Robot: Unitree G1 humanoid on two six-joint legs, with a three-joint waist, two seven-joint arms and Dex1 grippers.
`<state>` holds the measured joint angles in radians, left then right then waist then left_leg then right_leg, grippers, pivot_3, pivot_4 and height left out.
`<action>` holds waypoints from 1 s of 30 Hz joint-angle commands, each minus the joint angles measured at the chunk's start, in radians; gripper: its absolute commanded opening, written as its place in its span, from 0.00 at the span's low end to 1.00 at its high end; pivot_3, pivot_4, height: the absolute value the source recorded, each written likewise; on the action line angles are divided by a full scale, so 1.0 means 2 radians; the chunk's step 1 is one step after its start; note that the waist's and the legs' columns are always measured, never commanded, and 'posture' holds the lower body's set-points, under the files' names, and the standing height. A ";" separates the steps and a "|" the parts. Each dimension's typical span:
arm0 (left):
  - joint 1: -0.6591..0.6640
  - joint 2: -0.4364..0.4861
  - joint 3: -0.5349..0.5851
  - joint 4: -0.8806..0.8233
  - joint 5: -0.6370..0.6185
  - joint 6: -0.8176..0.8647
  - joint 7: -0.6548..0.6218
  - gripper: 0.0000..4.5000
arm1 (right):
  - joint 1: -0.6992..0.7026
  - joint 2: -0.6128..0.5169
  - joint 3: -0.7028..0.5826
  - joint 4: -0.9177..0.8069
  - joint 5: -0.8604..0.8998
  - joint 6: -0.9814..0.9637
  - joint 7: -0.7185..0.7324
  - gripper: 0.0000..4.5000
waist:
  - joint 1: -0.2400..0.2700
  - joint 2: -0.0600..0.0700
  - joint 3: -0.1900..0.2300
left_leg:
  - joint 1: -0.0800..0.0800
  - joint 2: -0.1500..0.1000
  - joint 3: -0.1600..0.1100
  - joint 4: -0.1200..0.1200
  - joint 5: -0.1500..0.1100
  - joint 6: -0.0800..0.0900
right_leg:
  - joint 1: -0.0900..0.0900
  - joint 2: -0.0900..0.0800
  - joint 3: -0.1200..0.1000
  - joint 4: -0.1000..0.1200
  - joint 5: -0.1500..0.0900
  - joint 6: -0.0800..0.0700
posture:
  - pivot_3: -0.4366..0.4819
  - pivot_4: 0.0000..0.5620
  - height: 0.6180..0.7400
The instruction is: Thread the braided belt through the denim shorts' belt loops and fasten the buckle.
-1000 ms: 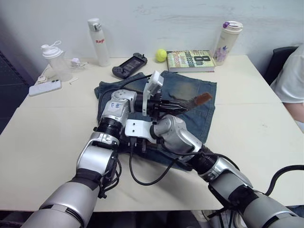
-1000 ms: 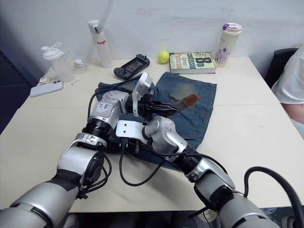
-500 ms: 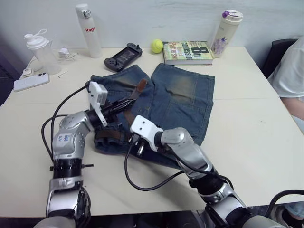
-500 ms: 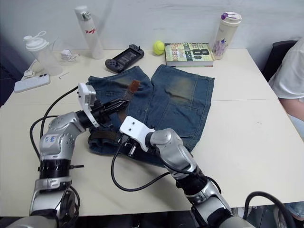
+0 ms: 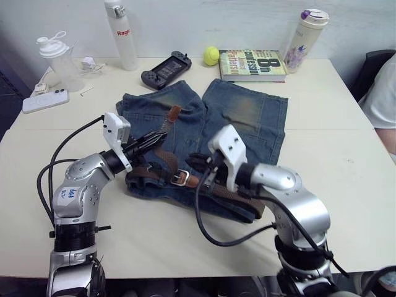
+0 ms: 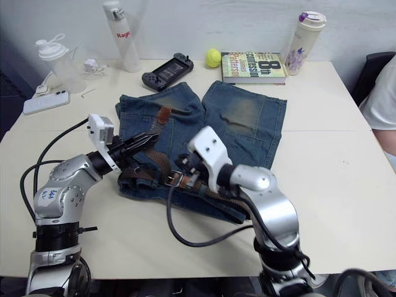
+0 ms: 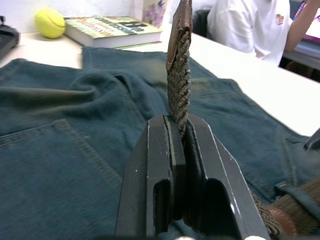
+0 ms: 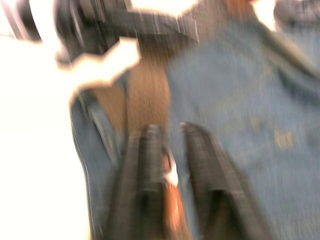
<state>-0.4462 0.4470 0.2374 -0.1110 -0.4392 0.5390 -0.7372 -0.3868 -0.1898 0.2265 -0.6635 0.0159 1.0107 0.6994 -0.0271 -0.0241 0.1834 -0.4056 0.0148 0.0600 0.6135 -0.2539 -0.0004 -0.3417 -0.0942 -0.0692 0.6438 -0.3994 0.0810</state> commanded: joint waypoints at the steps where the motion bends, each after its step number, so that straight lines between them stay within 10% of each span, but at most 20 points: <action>1: 0.006 0.016 -0.006 -0.018 0.005 -0.028 -0.003 0.00 | 0.024 -0.044 0.057 -0.006 -0.034 -0.118 -0.026 0.64 | -0.002 0.000 0.000 | 0.000 0.000 0.000 0.000 0.000 0.000 | 0.000 0.000 0.000 0.000 0.000 0.000 | 0.48 0.27 1.00; 4: 0.011 0.019 0.002 -0.017 -0.006 -0.026 0.005 0.00 | 0.036 -0.060 0.079 0.017 -0.047 -0.172 -0.043 0.87 | -0.002 0.000 0.000 | 0.001 0.000 0.001 0.000 0.000 -0.001 | 0.000 0.000 0.001 0.000 0.000 0.000 | 0.48 0.27 1.00; 18: 0.003 0.042 0.040 -0.029 -0.039 0.002 0.050 0.00 | 0.022 -0.087 0.146 0.122 -0.138 -0.254 -0.087 0.87 | 0.000 -0.002 0.002 | 0.001 0.000 0.000 0.001 0.001 0.000 | 0.000 0.000 0.000 0.001 0.000 0.000 | 0.48 0.27 1.00; 30: 0.075 0.104 -0.036 -0.002 0.072 -0.093 0.019 0.00 | 0.027 -0.059 0.127 0.114 -0.181 -0.322 -0.157 0.87 | 0.000 -0.002 0.002 | 0.001 0.000 0.000 0.001 0.001 -0.001 | 0.000 0.000 0.000 0.001 0.000 0.000 | 0.48 0.27 1.00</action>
<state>-0.3011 0.6409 0.1769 -0.1081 -0.3251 0.3996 -0.6876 -0.3310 -0.3126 0.4988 -0.3866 -0.3320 0.4185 0.4000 -0.0267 -0.0281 0.1865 -0.4046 0.0151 0.0596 0.6151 -0.2510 -0.0016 -0.3422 -0.0941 -0.0698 0.6454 -0.3995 0.0810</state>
